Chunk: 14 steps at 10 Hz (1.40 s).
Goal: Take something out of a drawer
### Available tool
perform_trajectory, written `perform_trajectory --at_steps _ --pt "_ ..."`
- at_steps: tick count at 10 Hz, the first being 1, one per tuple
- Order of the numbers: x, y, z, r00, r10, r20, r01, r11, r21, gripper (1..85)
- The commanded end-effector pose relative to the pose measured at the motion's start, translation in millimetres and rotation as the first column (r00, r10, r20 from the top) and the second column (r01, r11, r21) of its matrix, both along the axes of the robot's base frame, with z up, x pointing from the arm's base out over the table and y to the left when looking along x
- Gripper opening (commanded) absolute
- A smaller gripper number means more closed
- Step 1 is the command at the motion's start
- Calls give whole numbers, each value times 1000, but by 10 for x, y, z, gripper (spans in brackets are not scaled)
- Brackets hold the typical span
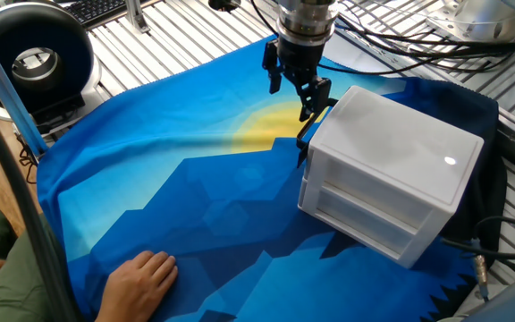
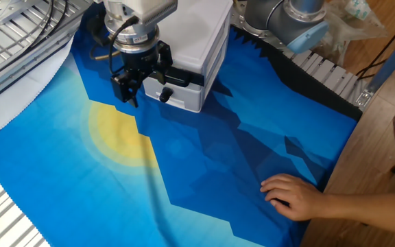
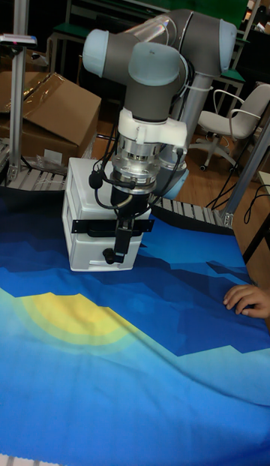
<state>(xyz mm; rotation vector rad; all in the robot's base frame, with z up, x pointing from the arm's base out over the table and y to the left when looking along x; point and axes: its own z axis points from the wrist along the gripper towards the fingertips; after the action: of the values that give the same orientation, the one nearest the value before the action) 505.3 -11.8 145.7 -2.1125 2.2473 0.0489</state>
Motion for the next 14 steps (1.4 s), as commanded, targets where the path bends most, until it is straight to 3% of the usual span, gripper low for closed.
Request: perform_trajectory --at_steps 1,5,11,14 --pt "-13 -5 179 1000 -2 -15 2 1000 -19 813" --pt "-39 -28 140 1000 -6 -21 6 1000 -25 817" --pt "-92 -46 -47 1000 8 -13 -8 1000 5 827" --pt "-51 1 -52 1000 5 -2 -5 1000 16 820"
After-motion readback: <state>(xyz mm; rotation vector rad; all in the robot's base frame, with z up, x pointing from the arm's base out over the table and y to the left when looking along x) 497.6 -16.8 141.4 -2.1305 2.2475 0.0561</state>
